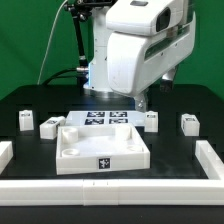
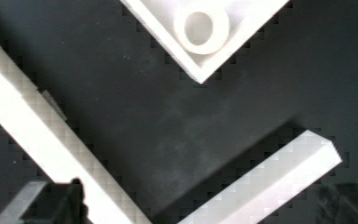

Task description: Assemble one leg

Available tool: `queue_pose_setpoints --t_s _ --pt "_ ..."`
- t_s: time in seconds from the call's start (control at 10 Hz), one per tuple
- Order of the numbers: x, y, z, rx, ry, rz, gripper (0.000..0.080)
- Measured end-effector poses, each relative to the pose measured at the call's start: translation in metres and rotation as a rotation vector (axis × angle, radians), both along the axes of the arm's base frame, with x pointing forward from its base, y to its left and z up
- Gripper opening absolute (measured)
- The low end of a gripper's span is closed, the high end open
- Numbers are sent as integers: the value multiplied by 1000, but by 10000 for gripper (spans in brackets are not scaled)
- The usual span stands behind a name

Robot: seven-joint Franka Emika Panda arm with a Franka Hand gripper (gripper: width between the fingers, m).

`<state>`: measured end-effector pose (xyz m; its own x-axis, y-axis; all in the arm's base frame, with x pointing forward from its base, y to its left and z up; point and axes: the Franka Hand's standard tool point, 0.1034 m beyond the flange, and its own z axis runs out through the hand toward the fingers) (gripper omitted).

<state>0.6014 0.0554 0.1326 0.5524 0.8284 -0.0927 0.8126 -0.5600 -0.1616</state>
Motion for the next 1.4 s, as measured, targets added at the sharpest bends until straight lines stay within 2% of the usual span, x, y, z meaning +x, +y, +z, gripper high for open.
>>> queue_pose_setpoints --t_s 1.1,1.2,1.4 --pt "-1 -1 -1 0 9 4 650" --pt "-2 -1 -3 1 6 9 650" --pt "-19 -11 -19 28 -69 157 650"
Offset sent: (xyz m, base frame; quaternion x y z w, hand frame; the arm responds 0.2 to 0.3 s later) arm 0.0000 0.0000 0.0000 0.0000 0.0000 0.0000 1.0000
